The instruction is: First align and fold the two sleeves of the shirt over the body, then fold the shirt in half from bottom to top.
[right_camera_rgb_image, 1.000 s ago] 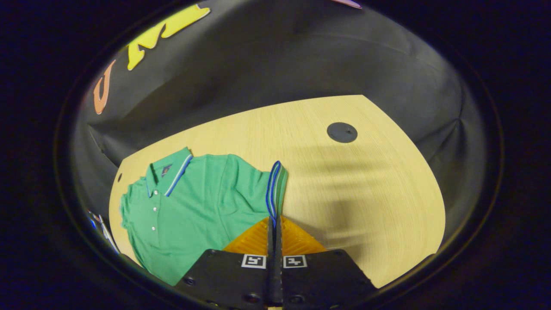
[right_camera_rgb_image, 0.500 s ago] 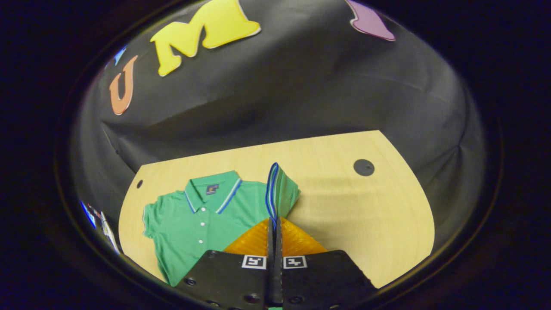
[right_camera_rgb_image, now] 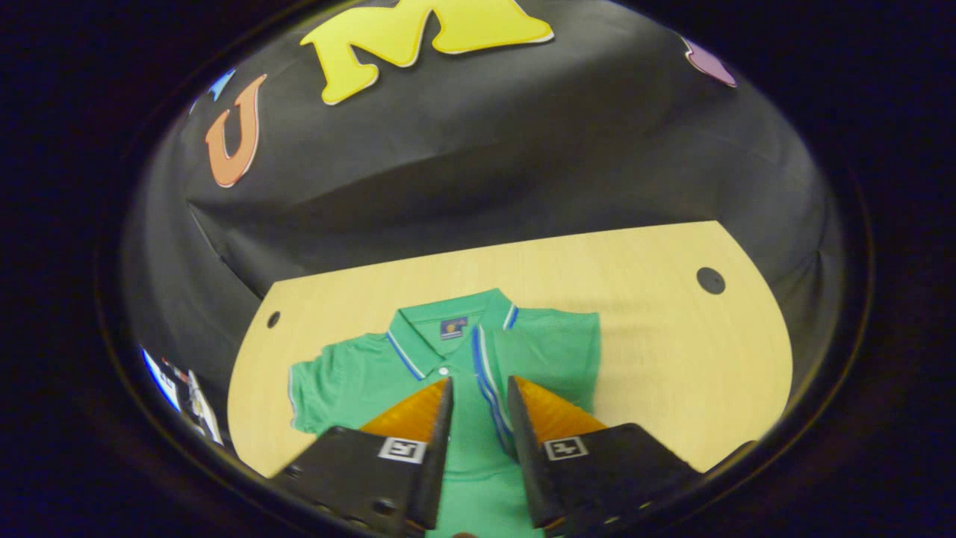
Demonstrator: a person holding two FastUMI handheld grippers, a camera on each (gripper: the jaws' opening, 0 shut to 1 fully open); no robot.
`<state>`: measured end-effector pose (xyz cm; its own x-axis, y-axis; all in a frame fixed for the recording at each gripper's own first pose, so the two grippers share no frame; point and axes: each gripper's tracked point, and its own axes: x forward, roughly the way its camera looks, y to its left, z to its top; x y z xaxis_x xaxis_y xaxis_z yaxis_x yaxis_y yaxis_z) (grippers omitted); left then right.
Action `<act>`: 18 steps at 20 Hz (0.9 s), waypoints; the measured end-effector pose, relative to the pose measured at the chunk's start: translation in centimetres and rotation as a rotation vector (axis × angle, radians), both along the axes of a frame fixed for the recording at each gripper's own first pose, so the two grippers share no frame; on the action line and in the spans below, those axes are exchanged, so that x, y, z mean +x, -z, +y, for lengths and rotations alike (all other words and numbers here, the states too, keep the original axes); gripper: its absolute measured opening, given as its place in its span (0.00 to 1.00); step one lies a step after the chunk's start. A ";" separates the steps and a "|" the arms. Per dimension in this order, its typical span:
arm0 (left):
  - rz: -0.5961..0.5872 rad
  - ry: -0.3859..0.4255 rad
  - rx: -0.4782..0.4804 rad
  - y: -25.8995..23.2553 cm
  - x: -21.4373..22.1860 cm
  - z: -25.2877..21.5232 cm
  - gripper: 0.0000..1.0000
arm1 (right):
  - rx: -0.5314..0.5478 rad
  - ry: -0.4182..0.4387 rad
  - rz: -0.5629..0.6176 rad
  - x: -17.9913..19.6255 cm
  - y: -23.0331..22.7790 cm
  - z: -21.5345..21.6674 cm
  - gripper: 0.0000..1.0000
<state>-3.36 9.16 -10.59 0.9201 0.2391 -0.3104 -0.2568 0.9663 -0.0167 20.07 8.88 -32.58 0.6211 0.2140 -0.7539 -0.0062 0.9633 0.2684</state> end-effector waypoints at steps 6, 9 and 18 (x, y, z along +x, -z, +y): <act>0.039 0.070 -0.053 3.1 1.4 1.7 1.00 | -0.063 0.016 -0.188 -3.2 -7.6 -1.0 0.96; 0.089 0.135 -0.127 5.9 2.7 1.6 1.00 | -0.116 0.011 -0.290 -7.0 -12.1 -2.0 0.92; 0.312 0.216 -0.286 15.8 7.4 1.8 1.00 | -0.281 0.007 -0.436 -17.6 -19.4 -5.2 0.95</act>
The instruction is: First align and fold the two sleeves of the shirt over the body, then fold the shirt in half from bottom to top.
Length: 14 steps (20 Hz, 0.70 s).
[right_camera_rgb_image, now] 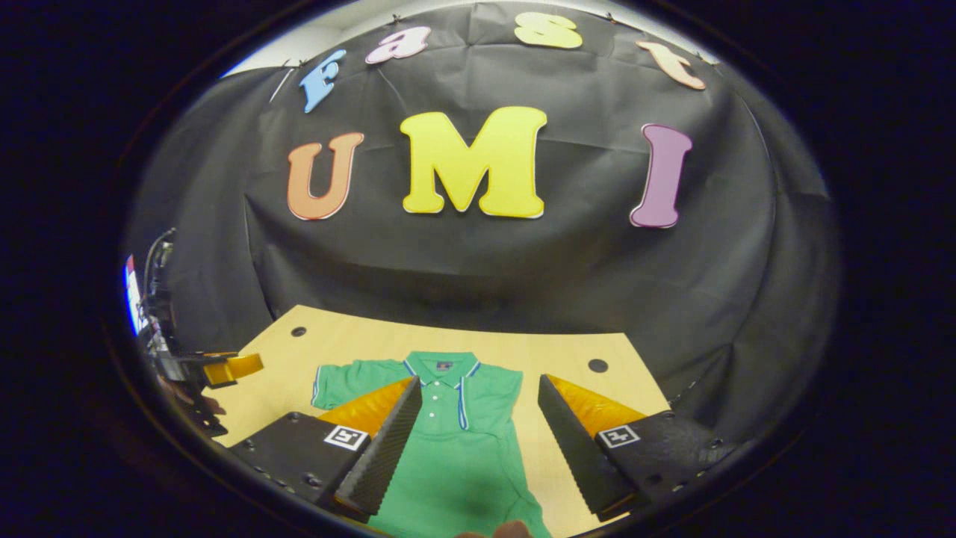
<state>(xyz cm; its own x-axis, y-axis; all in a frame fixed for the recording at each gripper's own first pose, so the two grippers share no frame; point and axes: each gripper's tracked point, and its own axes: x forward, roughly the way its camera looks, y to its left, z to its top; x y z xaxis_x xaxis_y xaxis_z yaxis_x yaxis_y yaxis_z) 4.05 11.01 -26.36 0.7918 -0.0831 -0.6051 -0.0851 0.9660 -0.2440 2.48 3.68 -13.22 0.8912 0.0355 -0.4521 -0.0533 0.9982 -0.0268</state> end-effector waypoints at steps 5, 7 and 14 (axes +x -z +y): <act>0.153 -0.004 -0.103 5.2 2.1 -0.2 1.00 | 0.005 0.039 0.015 -2.1 -0.1 -0.9 0.95; 0.220 -0.013 -0.114 7.6 2.8 -0.1 1.00 | 0.005 0.056 0.019 -2.5 0.0 -1.4 0.95; 0.392 0.011 -0.013 14.2 4.3 0.7 1.00 | -0.013 0.088 0.054 -4.0 1.1 -2.7 0.95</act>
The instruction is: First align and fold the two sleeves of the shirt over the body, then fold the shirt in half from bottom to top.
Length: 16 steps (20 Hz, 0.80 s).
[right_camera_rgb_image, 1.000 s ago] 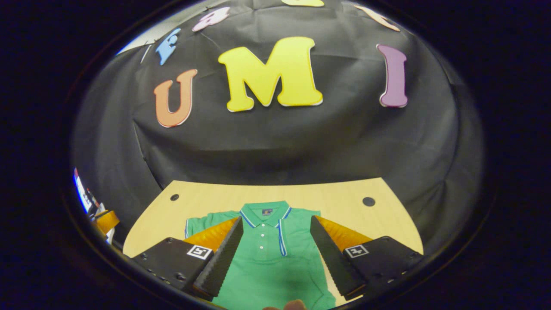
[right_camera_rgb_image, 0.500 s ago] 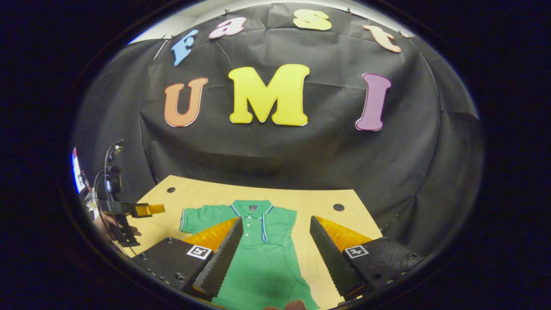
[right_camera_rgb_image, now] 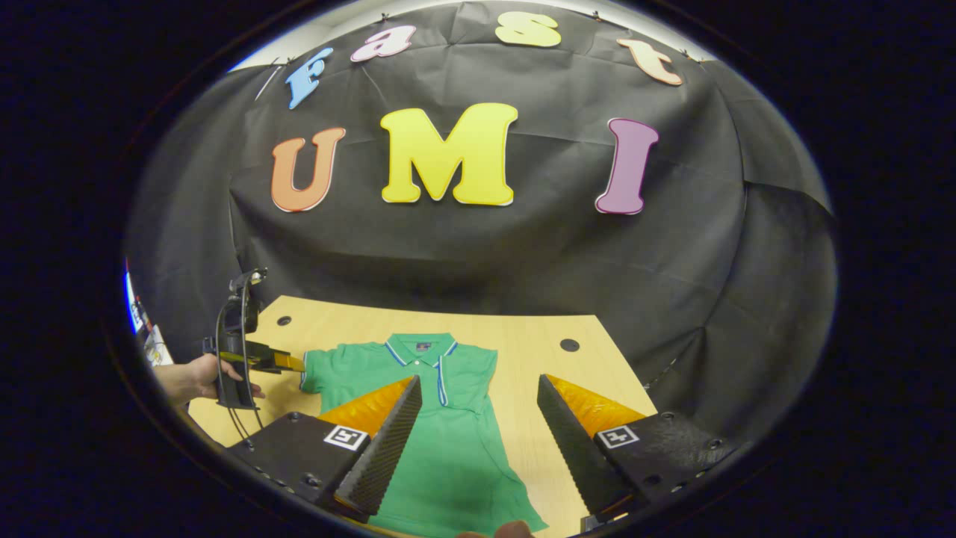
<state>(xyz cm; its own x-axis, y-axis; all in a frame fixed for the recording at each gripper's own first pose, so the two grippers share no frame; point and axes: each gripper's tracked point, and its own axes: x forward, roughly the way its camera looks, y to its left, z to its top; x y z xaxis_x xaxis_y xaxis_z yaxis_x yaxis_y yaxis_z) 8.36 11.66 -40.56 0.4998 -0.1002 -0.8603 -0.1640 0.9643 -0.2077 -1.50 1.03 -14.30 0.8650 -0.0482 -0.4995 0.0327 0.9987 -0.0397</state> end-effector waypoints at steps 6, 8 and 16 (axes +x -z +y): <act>0.059 -0.006 0.061 3.3 0.8 0.4 1.00 | 0.007 0.020 0.017 0.0 0.5 -0.4 0.95; 0.079 -0.006 0.072 4.0 0.7 0.3 1.00 | 0.012 0.029 0.021 -0.1 0.6 -0.6 0.96; 0.129 0.006 0.184 4.6 0.6 0.8 0.94 | 0.040 0.059 0.026 -0.1 1.1 -1.0 0.95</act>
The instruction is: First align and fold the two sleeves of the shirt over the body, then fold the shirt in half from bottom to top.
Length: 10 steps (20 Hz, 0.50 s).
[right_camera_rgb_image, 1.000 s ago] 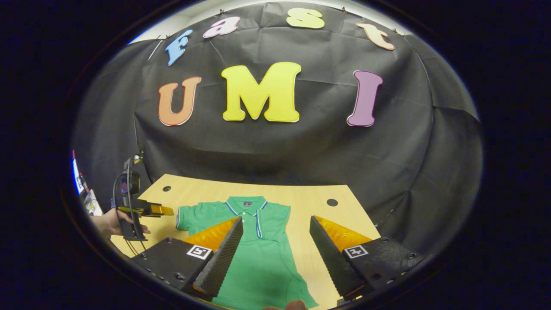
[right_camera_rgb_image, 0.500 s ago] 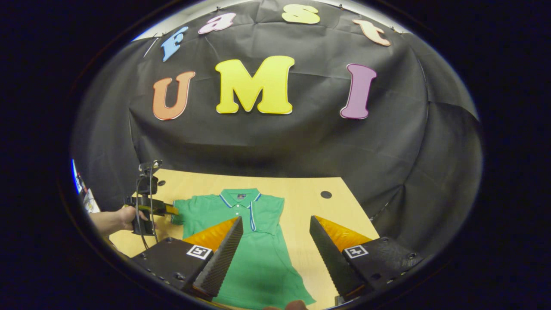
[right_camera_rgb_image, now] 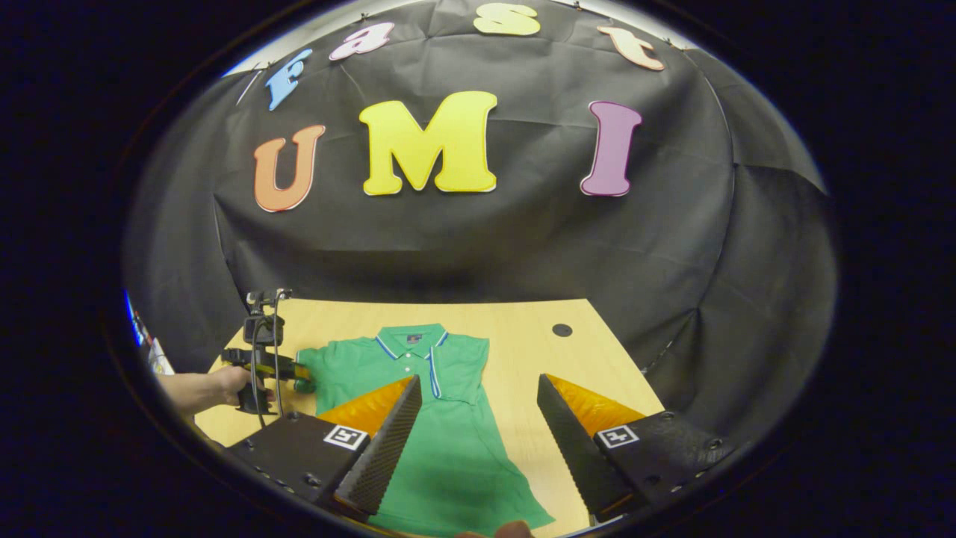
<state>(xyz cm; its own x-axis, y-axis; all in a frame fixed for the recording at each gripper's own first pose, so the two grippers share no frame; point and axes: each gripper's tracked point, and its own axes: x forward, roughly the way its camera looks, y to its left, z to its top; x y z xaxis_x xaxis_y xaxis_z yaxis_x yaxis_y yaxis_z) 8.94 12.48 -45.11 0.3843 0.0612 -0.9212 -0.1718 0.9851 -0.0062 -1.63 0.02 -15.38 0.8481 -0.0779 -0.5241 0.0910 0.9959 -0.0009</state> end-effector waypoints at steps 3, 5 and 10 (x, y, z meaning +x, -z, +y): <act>0.004 0.009 -0.003 -0.1 0.1 -0.6 0.71 | 0.008 0.001 -0.006 -0.1 0.1 -0.1 0.95; 0.005 0.018 -0.006 -0.1 0.4 -1.2 0.48 | 0.013 0.005 -0.003 0.0 0.0 -0.3 0.96; -0.002 0.049 -0.026 -0.2 0.6 -2.0 0.12 | 0.023 0.026 -0.006 -0.4 -0.2 -1.6 0.92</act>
<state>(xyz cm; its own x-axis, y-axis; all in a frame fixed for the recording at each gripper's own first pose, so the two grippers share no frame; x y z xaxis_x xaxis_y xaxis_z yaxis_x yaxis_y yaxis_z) 9.56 10.43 -44.89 0.3877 0.0182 -0.9216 -0.1229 0.9919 -0.0322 -1.99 -1.54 -15.16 0.8491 -0.0882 -0.5208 0.1170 0.9929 0.0228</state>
